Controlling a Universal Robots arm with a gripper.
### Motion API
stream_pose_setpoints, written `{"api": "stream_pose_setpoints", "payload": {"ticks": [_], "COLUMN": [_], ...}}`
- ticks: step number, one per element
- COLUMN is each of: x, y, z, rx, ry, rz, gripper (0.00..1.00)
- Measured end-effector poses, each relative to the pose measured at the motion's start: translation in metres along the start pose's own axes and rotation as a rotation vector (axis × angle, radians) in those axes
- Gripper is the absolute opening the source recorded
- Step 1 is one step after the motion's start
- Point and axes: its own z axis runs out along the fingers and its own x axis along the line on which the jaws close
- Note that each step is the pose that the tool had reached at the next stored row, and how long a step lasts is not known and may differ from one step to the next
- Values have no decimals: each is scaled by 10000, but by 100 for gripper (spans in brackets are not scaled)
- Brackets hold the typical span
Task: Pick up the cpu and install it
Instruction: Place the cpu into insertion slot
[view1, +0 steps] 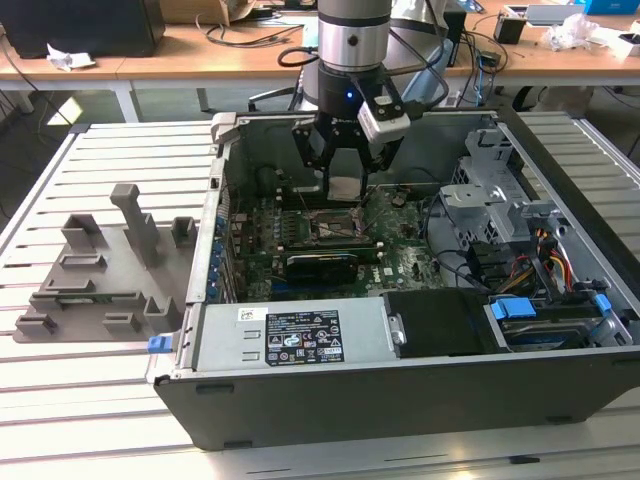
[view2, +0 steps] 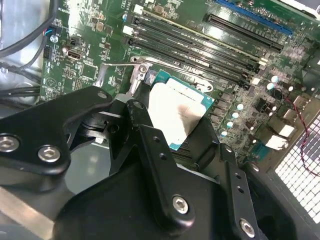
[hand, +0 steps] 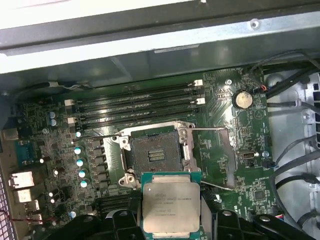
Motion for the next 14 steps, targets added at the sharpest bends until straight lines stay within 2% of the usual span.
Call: {"api": "stream_pose_setpoints", "payload": {"ticks": [2, 6, 14], "x": [0, 0, 0], "y": [0, 0, 0], "z": [0, 1, 0], "rx": [37, 75, 148], "ry": [29, 71, 111], "rz": [519, 1243, 2003], "gripper": [55, 55, 55]}}
